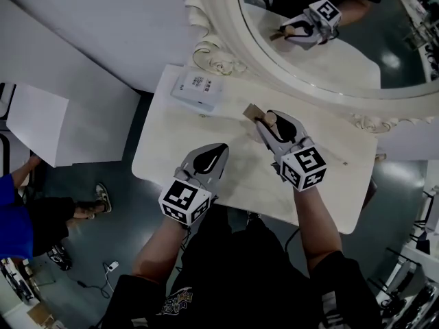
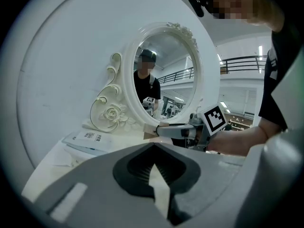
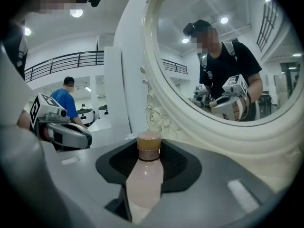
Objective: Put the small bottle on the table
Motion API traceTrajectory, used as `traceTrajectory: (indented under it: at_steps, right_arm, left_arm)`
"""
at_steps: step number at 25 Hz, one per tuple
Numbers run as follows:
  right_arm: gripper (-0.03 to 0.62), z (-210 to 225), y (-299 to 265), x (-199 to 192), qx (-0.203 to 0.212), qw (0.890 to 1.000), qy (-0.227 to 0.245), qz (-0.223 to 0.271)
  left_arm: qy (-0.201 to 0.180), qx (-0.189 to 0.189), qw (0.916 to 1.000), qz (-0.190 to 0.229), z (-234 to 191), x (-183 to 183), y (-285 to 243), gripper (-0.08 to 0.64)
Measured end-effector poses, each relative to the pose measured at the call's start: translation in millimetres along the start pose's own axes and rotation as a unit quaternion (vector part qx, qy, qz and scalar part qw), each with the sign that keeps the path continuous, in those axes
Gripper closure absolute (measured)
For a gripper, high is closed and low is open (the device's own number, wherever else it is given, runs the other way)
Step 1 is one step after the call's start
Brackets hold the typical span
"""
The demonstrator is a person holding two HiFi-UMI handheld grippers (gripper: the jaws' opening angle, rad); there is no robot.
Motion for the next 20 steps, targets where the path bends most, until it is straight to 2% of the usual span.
traceTrajectory:
  at_steps: [20]
  right_arm:
    - [0.426, 13, -67, -7, -0.048, 0.999, 0.020, 0.009]
  left_arm:
    - [0.006, -0.052, 0.9984, -0.022, -73, 7, -21, 0.560]
Point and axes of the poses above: the fingertips, and each gripper's own axes: y backward along the fingers, z to its right, x out of its top, the point moved 10 cm from there along y, backward along the fingers, and after that the axes turned 11 degrees about z, right-handed, at the moved point
